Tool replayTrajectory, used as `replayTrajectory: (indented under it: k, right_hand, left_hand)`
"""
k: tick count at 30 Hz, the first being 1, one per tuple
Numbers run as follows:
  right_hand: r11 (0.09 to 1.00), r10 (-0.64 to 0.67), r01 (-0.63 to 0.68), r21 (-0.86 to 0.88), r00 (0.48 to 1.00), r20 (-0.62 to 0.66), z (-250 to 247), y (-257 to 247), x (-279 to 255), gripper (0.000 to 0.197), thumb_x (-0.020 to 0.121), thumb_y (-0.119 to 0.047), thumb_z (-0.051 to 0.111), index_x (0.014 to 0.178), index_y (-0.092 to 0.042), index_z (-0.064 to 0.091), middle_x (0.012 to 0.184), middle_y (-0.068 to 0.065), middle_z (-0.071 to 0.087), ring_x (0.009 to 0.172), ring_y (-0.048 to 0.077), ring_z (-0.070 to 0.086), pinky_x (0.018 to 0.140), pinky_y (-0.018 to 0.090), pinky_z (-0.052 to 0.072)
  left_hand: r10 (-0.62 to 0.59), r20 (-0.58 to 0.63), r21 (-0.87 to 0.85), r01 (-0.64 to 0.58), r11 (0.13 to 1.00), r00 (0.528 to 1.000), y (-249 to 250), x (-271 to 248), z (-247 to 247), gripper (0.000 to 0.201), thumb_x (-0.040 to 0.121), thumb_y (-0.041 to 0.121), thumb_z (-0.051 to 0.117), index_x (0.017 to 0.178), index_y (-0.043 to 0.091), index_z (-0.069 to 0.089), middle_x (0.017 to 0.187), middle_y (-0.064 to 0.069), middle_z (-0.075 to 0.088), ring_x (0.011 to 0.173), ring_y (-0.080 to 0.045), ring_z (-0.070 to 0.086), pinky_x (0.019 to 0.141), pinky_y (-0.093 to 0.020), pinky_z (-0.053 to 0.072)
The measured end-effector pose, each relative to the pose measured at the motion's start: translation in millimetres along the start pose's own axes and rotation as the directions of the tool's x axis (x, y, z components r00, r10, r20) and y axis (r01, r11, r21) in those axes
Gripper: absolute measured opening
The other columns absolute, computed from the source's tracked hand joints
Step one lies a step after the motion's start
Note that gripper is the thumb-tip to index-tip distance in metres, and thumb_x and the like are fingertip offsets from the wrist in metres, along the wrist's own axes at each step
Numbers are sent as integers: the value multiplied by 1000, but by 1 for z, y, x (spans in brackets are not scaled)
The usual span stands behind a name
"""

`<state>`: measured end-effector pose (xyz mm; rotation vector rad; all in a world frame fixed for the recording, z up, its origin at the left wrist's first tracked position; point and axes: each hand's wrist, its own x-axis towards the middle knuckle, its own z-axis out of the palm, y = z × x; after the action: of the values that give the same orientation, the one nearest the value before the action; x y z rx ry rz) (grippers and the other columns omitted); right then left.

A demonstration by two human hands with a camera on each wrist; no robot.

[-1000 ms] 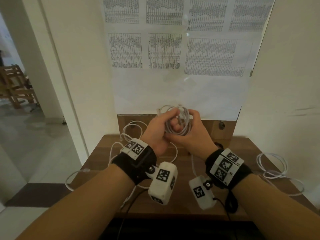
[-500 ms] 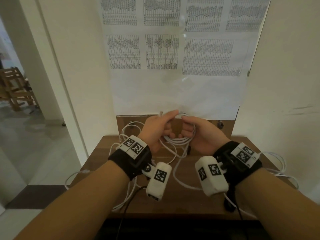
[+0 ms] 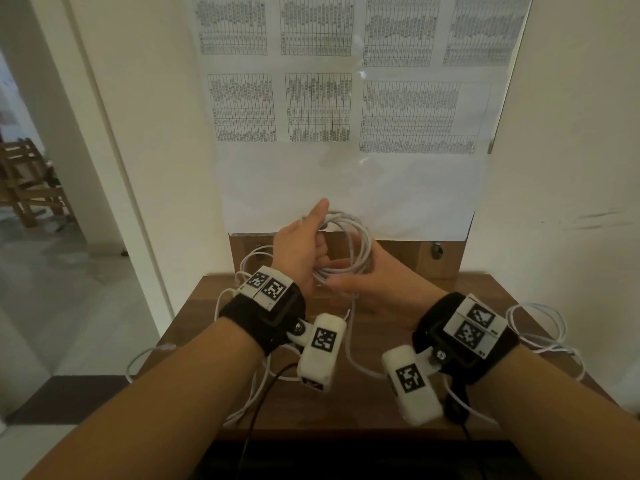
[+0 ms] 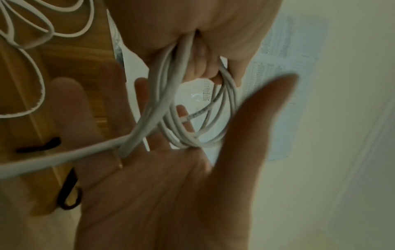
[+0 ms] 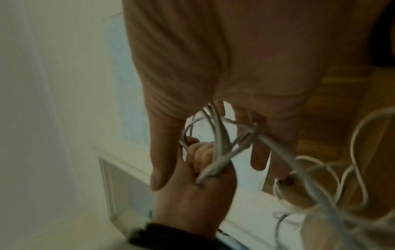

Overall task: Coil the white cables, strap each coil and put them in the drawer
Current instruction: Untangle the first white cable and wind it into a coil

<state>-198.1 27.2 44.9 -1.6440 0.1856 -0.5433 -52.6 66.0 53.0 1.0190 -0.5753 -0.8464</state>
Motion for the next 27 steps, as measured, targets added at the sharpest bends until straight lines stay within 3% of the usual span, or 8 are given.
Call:
replayTrajectory:
  k: [2, 4, 8, 11, 16, 18, 23, 27]
  right_hand:
    - [962, 21, -41, -271, 997, -76, -5, 7, 0, 95, 74, -5, 87, 147, -31, 33, 134, -2, 62, 123, 20, 62, 101, 36, 53]
    - [929, 45, -99, -356, 987, -157, -10, 12, -1, 99, 68, -14, 92, 144, -36, 33, 131, -6, 64, 115, 11, 66, 98, 37, 55]
    - [941, 9, -110, -319, 953, -302, -19, 20, 0, 62, 76, -26, 86, 128, -27, 53, 110, 1, 75, 95, 15, 74, 87, 43, 61]
    - [924, -120, -61, -378, 891, -439, -23, 24, -1, 28, 82, -34, 79, 98, -15, 66, 94, 4, 77, 86, 21, 74, 82, 46, 61]
    - [961, -198, 65, -267, 839, -506, -16, 24, 4, 11, 90, -15, 71, 87, -7, 65, 83, 11, 76, 70, 21, 73, 56, 30, 59]
    - [971, -182, 65, -230, 826, -534, -15, 24, 4, 5, 94, -12, 66, 92, -9, 63, 82, 14, 75, 69, 20, 73, 57, 30, 61]
    - [949, -208, 30, -315, 809, -549, -20, 31, 8, 4, 97, -13, 63, 98, -9, 62, 80, 10, 73, 72, 19, 73, 64, 36, 62]
    - [831, -326, 14, -556, 821, -468, -19, 28, 10, 6, 88, -22, 75, 91, -17, 73, 79, 7, 72, 71, 23, 67, 66, 34, 57]
  left_hand:
    - [-11, -9, -40, 11, 999, 1000, 2, 3, -2, 34, 92, 41, 69, 70, 20, 53, 47, 8, 27, 38, -10, 23, 36, -21, 26]
    - [-12, 5, -60, 12, 998, 1000, 3, 4, -3, 33, 93, 38, 69, 72, 20, 51, 47, 8, 25, 39, -9, 22, 37, -21, 24]
    - [-29, 75, -80, 35, 996, 997, 2, 7, -11, 32, 93, 38, 68, 72, 22, 51, 49, 7, 26, 41, -9, 22, 39, -21, 24]
    - [-95, 119, -136, 111, 984, 988, -1, 16, -20, 48, 78, 61, 74, 74, 20, 50, 49, 6, 31, 42, -11, 26, 40, -24, 28]
    - [-65, 218, -153, 100, 983, 974, -1, 15, -20, 60, 70, 78, 66, 73, 22, 45, 48, 8, 30, 40, -7, 26, 37, -20, 28]
    - [-60, 307, -184, 121, 975, 950, 1, 11, -18, 53, 77, 70, 66, 76, 20, 47, 48, 9, 34, 41, -6, 29, 40, -19, 31]
    - [24, 227, -120, 4, 993, 974, -4, 6, -12, 17, 97, -2, 53, 114, -1, 54, 68, 1, 53, 56, -8, 44, 54, -22, 41]
    - [-3, 218, -61, 16, 998, 976, -13, 4, -12, 21, 99, -5, 41, 113, 2, 54, 71, -1, 51, 59, -11, 42, 54, -24, 38]
